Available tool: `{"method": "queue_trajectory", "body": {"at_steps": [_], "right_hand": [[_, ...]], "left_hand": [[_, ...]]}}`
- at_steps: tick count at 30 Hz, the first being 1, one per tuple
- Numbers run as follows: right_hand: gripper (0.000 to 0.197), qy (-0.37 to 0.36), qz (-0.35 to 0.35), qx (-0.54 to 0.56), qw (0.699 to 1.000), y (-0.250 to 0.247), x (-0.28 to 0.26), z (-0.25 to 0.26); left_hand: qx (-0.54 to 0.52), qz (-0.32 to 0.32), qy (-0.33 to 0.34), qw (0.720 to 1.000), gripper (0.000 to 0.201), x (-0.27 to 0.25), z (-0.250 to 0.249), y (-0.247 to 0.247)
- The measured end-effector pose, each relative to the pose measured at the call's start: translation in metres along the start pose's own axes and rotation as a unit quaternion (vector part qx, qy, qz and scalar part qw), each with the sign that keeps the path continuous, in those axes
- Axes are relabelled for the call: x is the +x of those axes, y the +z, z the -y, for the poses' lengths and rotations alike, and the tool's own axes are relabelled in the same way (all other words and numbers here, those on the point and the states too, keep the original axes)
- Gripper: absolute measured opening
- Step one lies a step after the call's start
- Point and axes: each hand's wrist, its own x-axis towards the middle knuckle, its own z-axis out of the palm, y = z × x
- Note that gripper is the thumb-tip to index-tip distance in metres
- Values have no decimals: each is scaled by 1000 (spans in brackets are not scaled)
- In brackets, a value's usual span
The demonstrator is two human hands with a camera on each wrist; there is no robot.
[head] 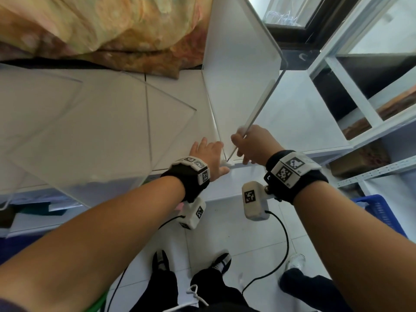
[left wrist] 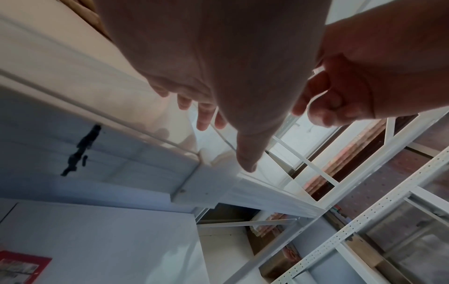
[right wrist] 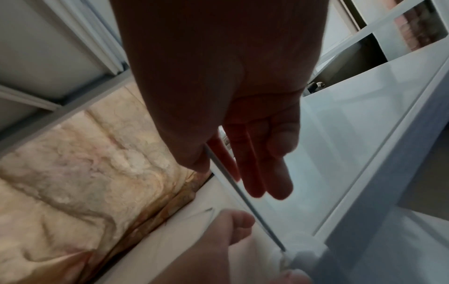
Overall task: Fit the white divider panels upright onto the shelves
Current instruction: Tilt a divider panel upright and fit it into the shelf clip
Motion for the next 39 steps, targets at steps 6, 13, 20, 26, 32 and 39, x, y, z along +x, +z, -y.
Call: {"method": "queue_trajectory", "body": {"at_steps": [6, 13, 20, 26, 32, 39], "right_hand": [[25, -12, 56, -106, 993, 10, 14, -15], [25, -12, 51, -99, 994, 14, 18, -20], [26, -15, 60, -122, 991, 18, 20, -16], [25, -6, 76, -140, 987, 18, 15, -14], [18, -49, 95, -264, 959, 19, 17, -9], [28, -9, 86, -251, 964, 31, 13, -8]], "left_hand": [[0, -19, 17, 1000, 80, 10, 4, 6], [-6, -58, 35, 998, 71, 14, 8, 8], [30, -39, 24, 998, 76, 19, 3, -1], [36, -36, 24, 998, 77, 19, 4, -6], [40, -31, 16, 999, 81, 19, 4, -8], [30, -29, 9, 999, 77, 16, 5, -8]]}}
